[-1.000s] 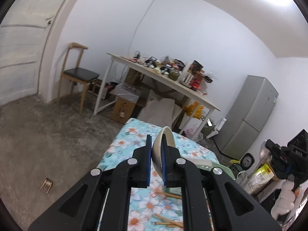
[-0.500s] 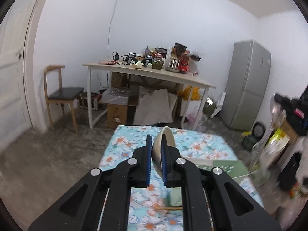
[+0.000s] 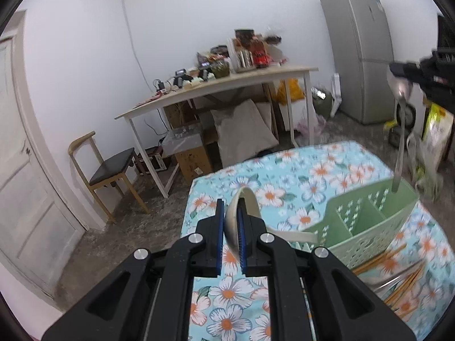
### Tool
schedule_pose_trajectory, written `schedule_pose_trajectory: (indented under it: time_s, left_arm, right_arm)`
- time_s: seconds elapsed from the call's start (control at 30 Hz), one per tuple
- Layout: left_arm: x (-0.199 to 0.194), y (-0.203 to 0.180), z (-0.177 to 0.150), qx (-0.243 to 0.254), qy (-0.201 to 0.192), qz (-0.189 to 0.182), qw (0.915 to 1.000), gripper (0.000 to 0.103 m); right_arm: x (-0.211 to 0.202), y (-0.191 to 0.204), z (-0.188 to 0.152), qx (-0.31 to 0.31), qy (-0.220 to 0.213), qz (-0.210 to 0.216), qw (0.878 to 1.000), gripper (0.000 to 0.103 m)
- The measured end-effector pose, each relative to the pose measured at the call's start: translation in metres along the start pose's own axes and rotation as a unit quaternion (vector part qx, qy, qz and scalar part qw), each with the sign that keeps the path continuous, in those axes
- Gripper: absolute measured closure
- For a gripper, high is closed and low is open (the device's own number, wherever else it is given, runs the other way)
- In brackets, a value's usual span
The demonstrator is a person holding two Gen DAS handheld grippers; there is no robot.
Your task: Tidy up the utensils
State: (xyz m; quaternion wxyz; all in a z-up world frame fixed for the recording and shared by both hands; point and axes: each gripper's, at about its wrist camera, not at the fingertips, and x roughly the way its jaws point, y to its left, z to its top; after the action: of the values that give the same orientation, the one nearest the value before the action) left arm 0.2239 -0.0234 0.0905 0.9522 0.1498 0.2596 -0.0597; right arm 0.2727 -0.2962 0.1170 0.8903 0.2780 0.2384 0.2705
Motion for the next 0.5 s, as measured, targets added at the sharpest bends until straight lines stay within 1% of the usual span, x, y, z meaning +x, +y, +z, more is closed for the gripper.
schedule_pose_trajectory:
  time_s: [0.1,0.27,0.37,0.43,0.5]
  left_arm:
    - [0.013,-0.009,-0.001,0.009,0.013,-0.003,0.9999,0.095]
    - [0.032,-0.017,-0.003,0.003,0.035,-0.023,0.9991,0.094]
    - [0.041,-0.018,-0.005,-0.018,0.048,-0.047,0.9976,0.093]
    - [0.044,-0.015,-0.007,-0.043,0.052,-0.071,0.9952,0.093]
    - [0.046,-0.013,-0.008,-0.062,0.056,-0.088,0.9926,0.091]
  right_arm:
    - [0.008,-0.007,-0.005,0.0,0.012,-0.01,1.0,0.101]
    - [0.021,-0.021,-0.019,0.009,0.035,-0.021,0.999,0.101]
    - [0.03,-0.026,-0.032,0.001,0.057,-0.038,0.998,0.101]
    - [0.037,-0.027,-0.04,-0.006,0.074,-0.046,0.996,0.101]
    - [0.041,-0.026,-0.049,-0.023,0.088,-0.064,0.994,0.099]
